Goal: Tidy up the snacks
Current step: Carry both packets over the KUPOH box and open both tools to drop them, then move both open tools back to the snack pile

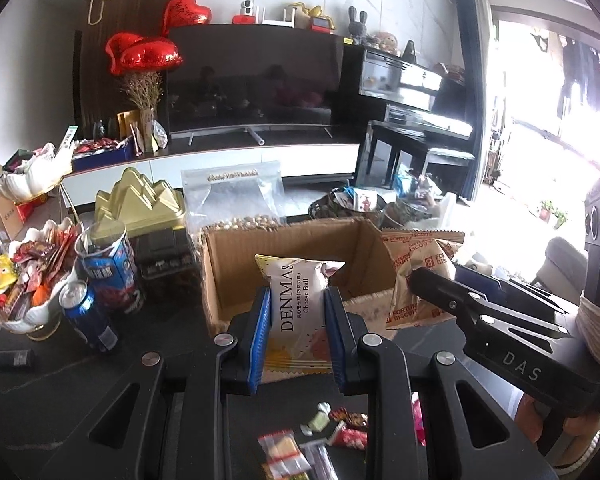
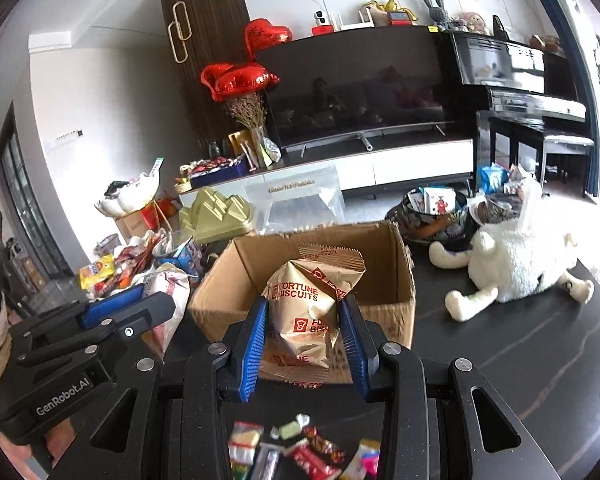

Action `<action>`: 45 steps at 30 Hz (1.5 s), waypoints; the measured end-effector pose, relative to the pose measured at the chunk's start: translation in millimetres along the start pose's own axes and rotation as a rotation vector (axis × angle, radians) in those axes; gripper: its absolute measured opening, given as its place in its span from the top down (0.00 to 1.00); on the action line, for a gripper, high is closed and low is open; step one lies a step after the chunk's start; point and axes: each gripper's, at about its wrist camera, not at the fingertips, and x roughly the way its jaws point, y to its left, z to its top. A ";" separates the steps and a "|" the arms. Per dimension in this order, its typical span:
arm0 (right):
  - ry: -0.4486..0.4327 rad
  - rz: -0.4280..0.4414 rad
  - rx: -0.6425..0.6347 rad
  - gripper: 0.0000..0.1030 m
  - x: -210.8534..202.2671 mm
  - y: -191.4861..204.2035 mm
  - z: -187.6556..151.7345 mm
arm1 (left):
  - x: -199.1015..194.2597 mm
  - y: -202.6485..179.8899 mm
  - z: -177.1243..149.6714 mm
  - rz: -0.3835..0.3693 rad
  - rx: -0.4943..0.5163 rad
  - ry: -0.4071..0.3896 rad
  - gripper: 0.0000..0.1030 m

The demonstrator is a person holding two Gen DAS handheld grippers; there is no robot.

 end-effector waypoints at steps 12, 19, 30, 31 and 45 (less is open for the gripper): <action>0.018 -0.028 -0.032 0.63 56.3 -4.7 26.3 | 61.3 22.2 27.3 0.004 -0.038 0.044 0.72; 0.008 -0.095 -0.022 0.41 70.6 -12.6 31.3 | 67.9 28.8 27.1 0.056 -0.047 0.035 0.54; -0.001 -0.048 -0.065 0.41 27.2 -0.7 10.3 | 8.4 14.0 1.0 0.085 -0.032 -0.005 0.38; 0.000 -0.041 -0.069 0.41 22.8 1.4 7.8 | 1.1 12.2 -3.1 0.082 -0.031 -0.008 0.37; 0.046 0.007 -0.101 0.41 -29.0 21.9 -36.9 | -51.9 -4.6 -56.5 0.072 -0.034 0.012 0.34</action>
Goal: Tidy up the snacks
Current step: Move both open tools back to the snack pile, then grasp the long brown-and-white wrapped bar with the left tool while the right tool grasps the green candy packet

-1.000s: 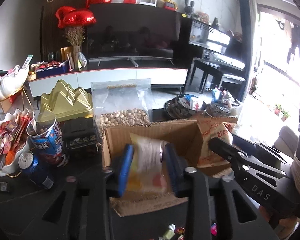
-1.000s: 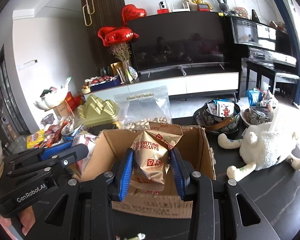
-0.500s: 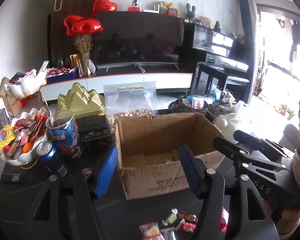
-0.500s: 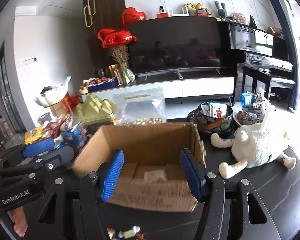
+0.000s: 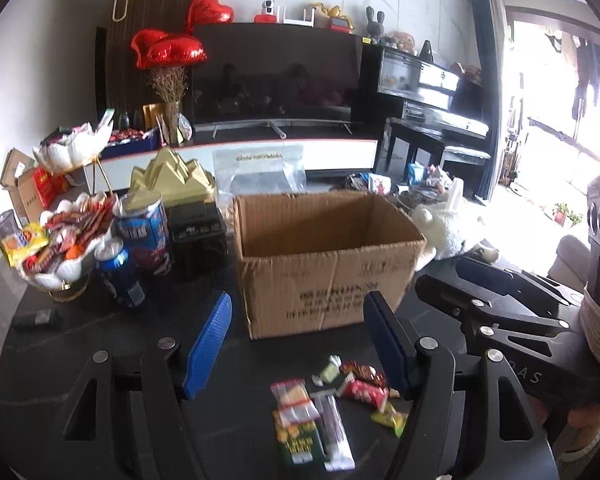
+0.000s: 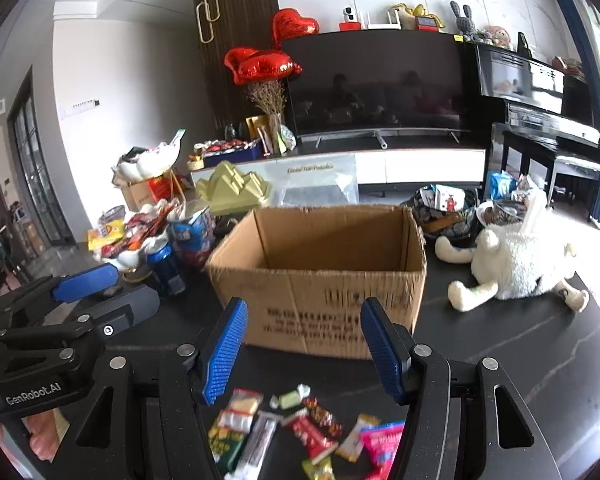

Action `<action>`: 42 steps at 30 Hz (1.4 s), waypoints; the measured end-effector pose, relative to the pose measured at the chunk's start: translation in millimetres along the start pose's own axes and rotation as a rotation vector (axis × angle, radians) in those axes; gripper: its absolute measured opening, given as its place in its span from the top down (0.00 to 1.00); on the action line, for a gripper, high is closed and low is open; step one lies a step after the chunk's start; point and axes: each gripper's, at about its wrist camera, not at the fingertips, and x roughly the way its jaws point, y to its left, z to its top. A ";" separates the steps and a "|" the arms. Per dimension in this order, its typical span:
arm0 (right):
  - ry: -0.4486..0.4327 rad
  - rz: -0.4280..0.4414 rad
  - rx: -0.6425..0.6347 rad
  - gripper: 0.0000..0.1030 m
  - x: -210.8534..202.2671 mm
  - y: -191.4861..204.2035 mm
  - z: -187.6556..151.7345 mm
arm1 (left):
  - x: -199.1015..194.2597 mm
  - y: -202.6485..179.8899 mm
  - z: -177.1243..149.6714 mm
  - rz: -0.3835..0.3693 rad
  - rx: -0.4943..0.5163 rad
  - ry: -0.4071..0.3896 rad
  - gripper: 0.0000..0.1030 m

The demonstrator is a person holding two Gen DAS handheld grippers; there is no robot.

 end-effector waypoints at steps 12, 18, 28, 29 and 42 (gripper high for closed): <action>0.112 0.002 -0.063 0.41 -13.0 1.9 -53.1 | -5.1 -20.1 -61.3 -0.042 0.034 0.095 0.34; 0.175 -0.002 -0.088 0.41 -11.5 -1.9 -78.7 | 1.0 -28.4 -85.2 -0.063 0.042 0.134 0.35; 0.297 0.028 -0.077 0.42 10.1 -12.3 -113.1 | 29.6 -35.8 -109.7 -0.129 0.030 0.233 0.49; 0.304 0.031 -0.076 0.42 12.3 -13.1 -115.7 | 33.0 -36.2 -111.8 -0.138 0.028 0.242 0.52; 0.404 0.062 -0.051 0.57 44.1 -22.1 -139.4 | 75.6 -33.1 -130.0 -0.147 0.001 0.343 0.74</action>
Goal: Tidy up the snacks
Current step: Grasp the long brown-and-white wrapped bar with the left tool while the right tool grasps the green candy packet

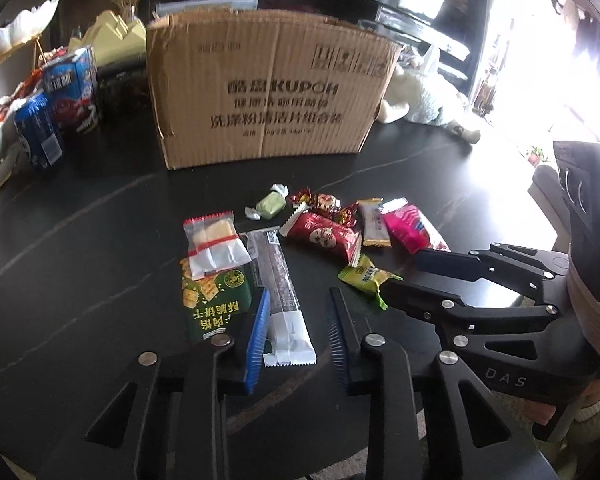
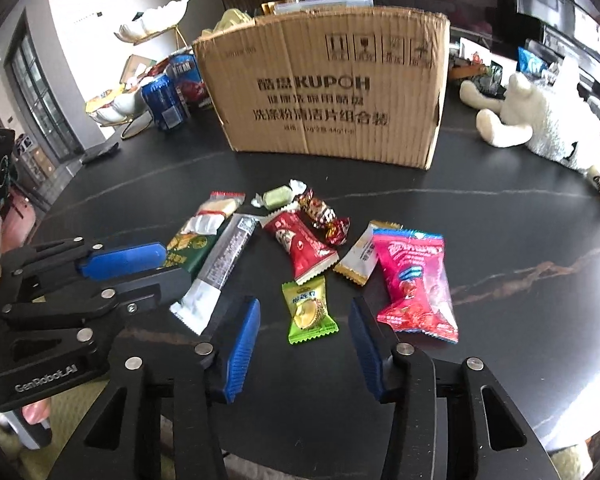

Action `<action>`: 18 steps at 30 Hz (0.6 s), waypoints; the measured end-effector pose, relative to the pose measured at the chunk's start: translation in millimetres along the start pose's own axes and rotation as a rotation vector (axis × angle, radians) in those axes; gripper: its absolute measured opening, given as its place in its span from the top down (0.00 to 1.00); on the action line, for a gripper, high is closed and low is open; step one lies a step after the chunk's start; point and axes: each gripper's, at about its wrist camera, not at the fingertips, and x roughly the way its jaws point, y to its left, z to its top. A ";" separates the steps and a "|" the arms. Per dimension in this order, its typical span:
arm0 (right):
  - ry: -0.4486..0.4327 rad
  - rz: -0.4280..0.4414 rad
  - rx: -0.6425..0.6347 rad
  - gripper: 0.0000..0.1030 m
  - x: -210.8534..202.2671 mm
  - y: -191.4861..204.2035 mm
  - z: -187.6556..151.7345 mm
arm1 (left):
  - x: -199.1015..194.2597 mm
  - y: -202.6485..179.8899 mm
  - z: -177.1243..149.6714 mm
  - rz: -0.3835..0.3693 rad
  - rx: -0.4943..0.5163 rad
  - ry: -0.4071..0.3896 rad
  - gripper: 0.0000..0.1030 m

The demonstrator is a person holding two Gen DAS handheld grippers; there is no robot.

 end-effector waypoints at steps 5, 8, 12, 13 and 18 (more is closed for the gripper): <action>0.025 0.011 0.013 0.60 9.5 -3.6 -1.3 | 14.6 2.5 -0.1 0.008 -0.017 0.027 0.75; 0.032 0.014 0.010 0.60 13.4 -4.8 -1.7 | 19.2 3.1 0.6 0.027 -0.018 0.033 0.75; 0.041 0.018 0.006 0.62 17.6 -4.3 -1.7 | 26.2 4.2 2.8 0.045 -0.021 0.040 0.75; 0.041 0.017 0.005 0.62 18.5 -4.3 -1.3 | 28.0 4.7 3.6 0.047 -0.025 0.043 0.75; 0.044 0.021 0.008 0.64 19.8 -5.2 0.0 | 35.7 3.4 7.6 0.062 -0.032 0.050 0.75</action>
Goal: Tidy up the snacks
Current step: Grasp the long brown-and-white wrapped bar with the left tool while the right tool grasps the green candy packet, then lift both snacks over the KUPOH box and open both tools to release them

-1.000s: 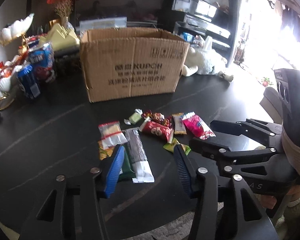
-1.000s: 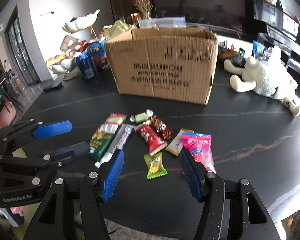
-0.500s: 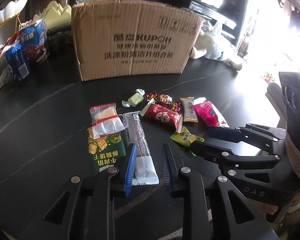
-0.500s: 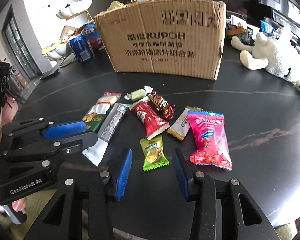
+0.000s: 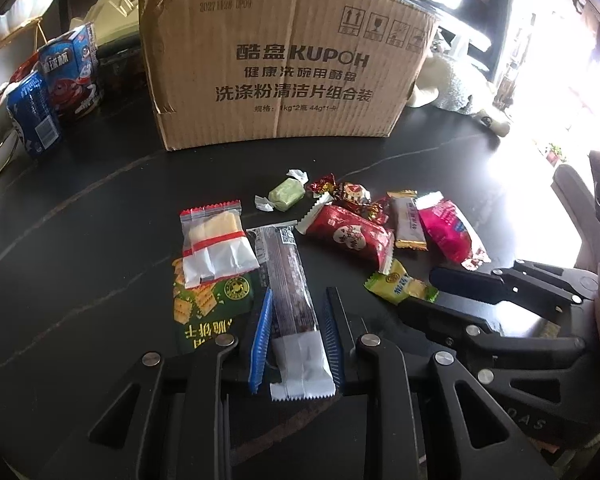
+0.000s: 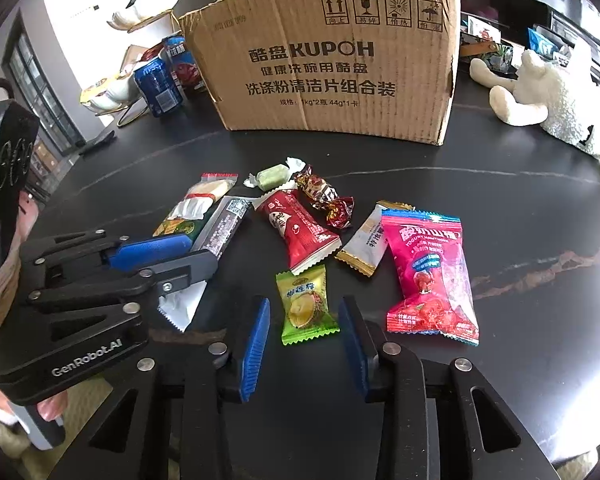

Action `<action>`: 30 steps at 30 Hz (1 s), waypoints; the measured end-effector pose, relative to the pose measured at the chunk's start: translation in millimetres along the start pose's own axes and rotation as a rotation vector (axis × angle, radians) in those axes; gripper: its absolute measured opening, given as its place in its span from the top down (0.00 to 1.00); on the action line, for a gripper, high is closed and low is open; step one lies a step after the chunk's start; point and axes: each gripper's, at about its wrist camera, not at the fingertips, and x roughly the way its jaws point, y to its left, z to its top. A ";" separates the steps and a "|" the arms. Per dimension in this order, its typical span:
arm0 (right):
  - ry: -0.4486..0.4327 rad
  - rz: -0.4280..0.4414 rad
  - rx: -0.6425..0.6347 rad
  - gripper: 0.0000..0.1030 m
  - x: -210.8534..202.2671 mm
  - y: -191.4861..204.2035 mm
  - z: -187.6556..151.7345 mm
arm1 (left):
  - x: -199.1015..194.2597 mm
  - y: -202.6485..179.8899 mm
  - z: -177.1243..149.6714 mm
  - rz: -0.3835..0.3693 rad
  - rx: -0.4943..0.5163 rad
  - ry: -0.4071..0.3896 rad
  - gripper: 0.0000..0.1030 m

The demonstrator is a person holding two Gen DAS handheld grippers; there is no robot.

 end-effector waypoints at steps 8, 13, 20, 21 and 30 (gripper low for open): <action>0.017 0.004 -0.009 0.70 6.9 2.2 0.3 | 10.1 -1.1 3.7 0.034 -0.022 0.028 0.75; 0.010 -0.003 -0.015 0.72 6.7 4.5 0.0 | 9.8 -0.8 3.3 0.037 -0.022 0.030 0.79; -0.006 0.000 0.008 0.74 0.8 3.3 -1.1 | 4.3 0.7 -0.5 0.021 -0.034 0.037 0.82; -0.009 0.000 0.011 0.74 -1.0 3.3 -1.3 | 2.9 0.3 -1.6 0.017 -0.035 0.039 0.82; -0.026 0.025 0.043 0.75 -19.8 5.8 -9.8 | -23.4 -8.1 -9.2 0.000 -0.025 -0.001 0.82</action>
